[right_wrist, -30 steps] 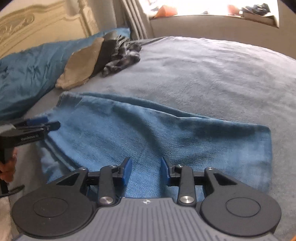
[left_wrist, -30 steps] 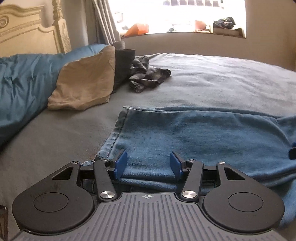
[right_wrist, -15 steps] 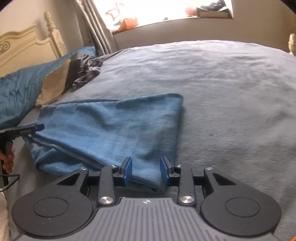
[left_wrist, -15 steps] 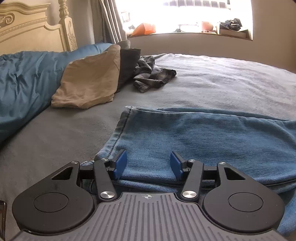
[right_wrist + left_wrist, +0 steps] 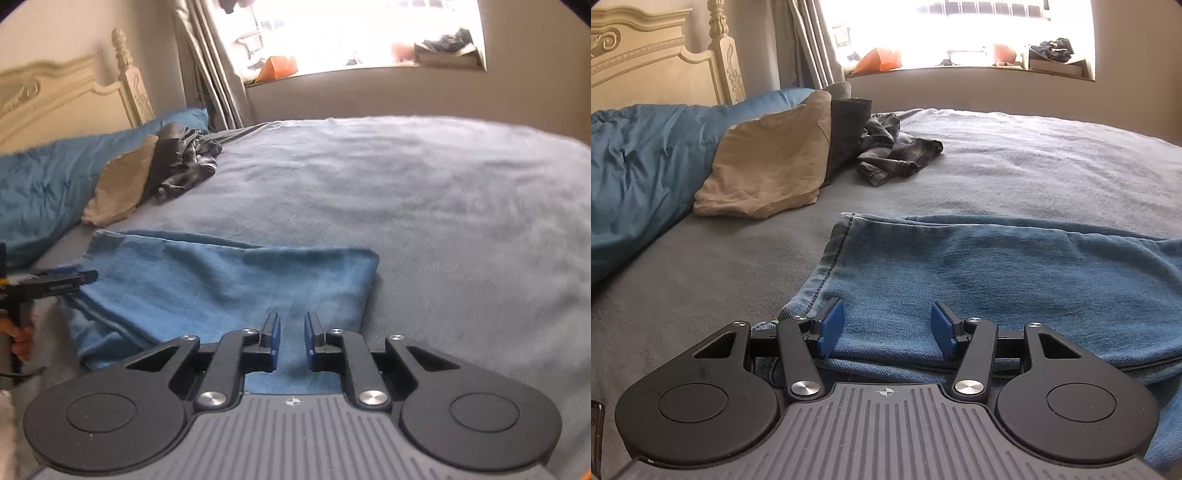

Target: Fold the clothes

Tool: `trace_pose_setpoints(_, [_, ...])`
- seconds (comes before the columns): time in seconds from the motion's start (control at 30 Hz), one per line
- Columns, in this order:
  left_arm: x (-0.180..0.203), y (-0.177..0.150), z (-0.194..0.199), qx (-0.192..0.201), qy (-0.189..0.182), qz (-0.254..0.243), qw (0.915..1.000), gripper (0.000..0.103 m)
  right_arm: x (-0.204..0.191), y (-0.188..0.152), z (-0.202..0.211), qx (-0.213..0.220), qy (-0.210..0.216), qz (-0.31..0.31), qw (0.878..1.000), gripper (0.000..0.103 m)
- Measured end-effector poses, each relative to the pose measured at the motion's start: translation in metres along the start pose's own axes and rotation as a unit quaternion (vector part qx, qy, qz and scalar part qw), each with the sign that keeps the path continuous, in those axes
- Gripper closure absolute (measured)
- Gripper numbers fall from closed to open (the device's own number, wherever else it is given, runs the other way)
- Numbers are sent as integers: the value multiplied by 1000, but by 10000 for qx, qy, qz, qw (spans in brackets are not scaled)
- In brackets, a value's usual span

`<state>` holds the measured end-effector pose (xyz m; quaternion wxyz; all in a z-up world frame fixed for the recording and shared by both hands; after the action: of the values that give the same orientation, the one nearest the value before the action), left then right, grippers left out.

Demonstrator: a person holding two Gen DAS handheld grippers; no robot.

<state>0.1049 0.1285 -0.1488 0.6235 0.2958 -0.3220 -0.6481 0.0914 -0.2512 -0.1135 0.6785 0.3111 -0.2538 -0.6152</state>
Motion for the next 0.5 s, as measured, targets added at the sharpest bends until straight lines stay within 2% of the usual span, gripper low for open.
trace_pose_setpoints(0.07, [-1, 0, 0, 6, -38, -6, 10000, 50, -1, -2, -14, -170, -196, 141, 9996, 91])
trace_pose_setpoints(0.13, [-2, 0, 0, 9, -73, -3, 10000, 50, 7, -16, -35, -537, -337, 222, 9977, 97])
trace_pose_setpoints(0.17, [-3, 0, 0, 11, -86, 2, 10000, 50, 10, -15, -35, -545, -269, 148, 9980, 98])
trace_pose_setpoints(0.23, [-3, 0, 0, 20, -87, 10, 10000, 50, 8, -4, -27, -552, -424, 343, 9970, 100])
trace_pose_setpoints(0.37, [-2, 1, 0, 26, -55, 25, 10000, 50, 6, 20, -16, -131, -451, 356, 9983, 100])
trace_pose_setpoints(0.47, [-2, 0, 1, 30, -76, 24, 10000, 50, 4, 26, -34, -17, -365, 346, 9987, 100])
trace_pose_setpoints(0.5, [-2, 0, 1, 36, -88, 30, 10000, 50, 8, 22, -45, -123, -348, 278, 9989, 100])
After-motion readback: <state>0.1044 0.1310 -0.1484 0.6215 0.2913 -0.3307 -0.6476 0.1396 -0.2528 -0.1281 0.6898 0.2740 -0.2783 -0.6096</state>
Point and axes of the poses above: each gripper's, at about its wrist camera, not at the fingertips, and z roughly against the way its jaws point, x to its right, y to its top, the point moved 2 cm from there along -z, roughly the way its jaws point, and after that the axes turned 15 degrees about -y, right-handed, at the moved point
